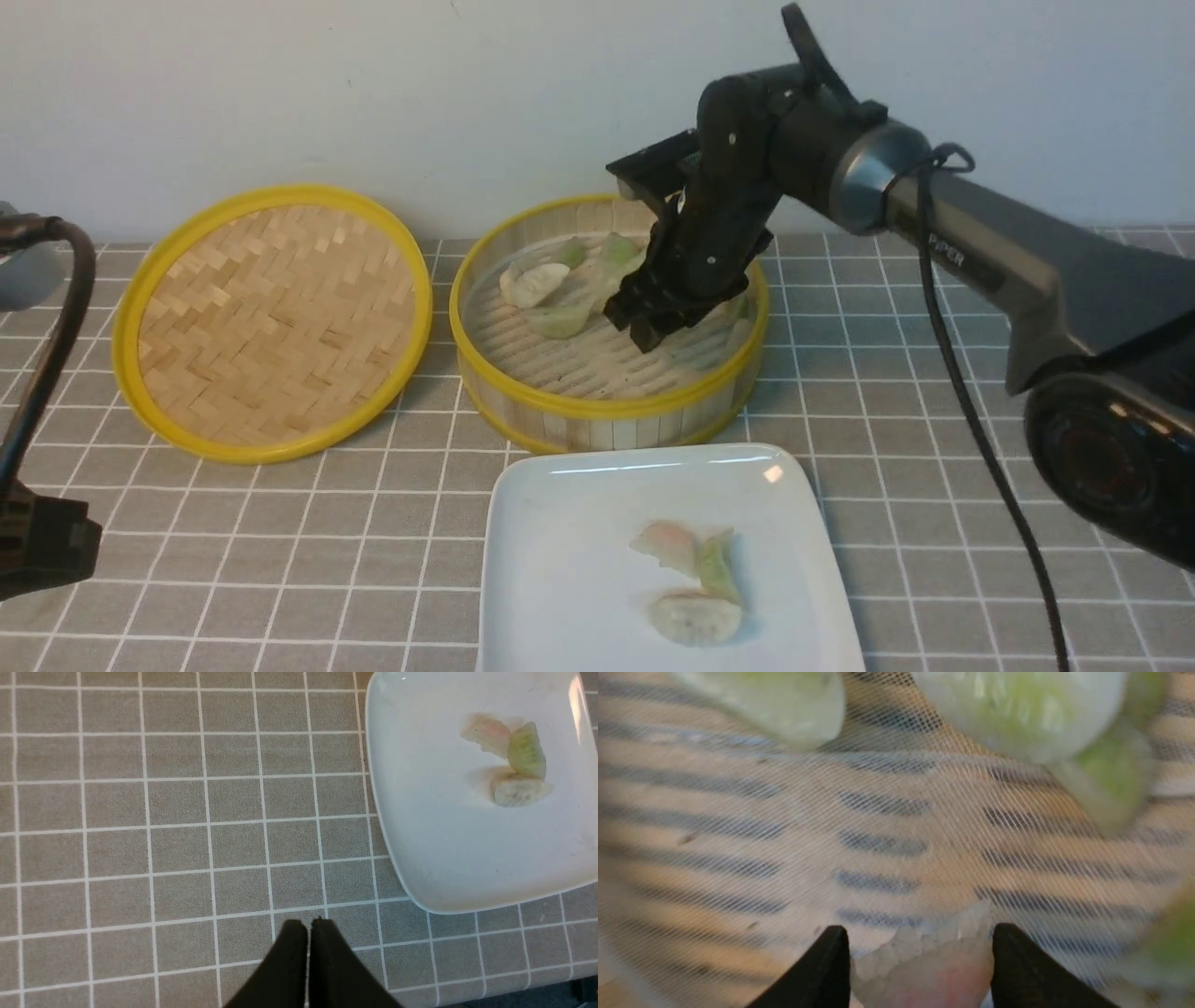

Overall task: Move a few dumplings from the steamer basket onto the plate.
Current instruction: Use the right arm to grab a dumpling from inside the steamer, then use the right arm to put the dumpling into the plate, then use the left arm to grab a dumpling from the steamer

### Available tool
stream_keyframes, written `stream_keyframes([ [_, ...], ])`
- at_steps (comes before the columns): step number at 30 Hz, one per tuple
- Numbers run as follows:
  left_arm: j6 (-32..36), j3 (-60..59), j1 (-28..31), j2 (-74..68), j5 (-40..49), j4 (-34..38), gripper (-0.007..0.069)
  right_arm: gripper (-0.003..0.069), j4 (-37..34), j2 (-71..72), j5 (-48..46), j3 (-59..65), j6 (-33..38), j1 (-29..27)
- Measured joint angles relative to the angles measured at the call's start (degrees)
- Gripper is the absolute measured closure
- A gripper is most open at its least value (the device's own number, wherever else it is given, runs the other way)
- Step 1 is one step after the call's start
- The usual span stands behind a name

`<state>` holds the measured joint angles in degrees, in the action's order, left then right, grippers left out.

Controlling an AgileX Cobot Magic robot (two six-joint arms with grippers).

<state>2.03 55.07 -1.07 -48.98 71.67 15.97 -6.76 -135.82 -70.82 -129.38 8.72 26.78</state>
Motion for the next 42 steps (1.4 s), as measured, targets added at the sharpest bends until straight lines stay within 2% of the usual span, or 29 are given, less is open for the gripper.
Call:
stream_keyframes([
  [6,0.0,0.0,0.0,-2.4,-0.1,2.2,0.0629,0.0304,-4.3,13.9,-0.1,6.2,-0.8,0.1],
  [12,1.7,0.0,0.0,-2.6,-0.2,5.2,0.0629,0.0304,-9.8,29.5,-0.3,30.1,-0.3,3.5],
  [16,2.2,0.0,0.0,-2.6,-0.6,5.3,0.0629,0.0304,-10.0,31.5,-0.3,43.2,1.0,6.1],
  [19,2.4,0.0,0.0,-2.6,-2.4,5.3,0.0629,0.0304,-7.9,30.3,2.0,48.1,0.8,6.3],
  [29,2.5,0.0,0.0,-3.1,-7.0,5.5,0.0629,0.0294,-4.9,25.3,7.4,49.3,-2.8,4.2],
  [31,2.7,0.0,0.0,-3.5,-7.5,5.8,0.0629,0.0236,-4.1,25.0,8.2,49.3,-4.3,4.1],
  [32,2.7,0.0,0.0,-3.7,-7.5,5.8,0.0629,0.0229,-3.9,25.0,8.2,49.3,-4.6,4.1],
  [34,3.0,0.0,0.0,-5.5,-7.5,6.4,0.0629,0.0144,-2.8,25.0,7.9,48.3,-6.6,4.1],
  [36,3.0,0.5,-0.3,-7.7,-7.5,6.6,0.0629,0.0090,-1.4,25.0,6.4,46.8,-7.4,4.1],
  [38,3.0,1.6,-1.1,-10.3,-7.5,6.6,0.0629,0.0067,-0.4,25.3,4.8,45.4,-7.7,4.1],
  [42,3.2,5.0,-3.8,-15.7,-7.5,6.4,0.0629,0.0078,-0.1,27.9,2.3,44.2,-7.8,4.1],
])
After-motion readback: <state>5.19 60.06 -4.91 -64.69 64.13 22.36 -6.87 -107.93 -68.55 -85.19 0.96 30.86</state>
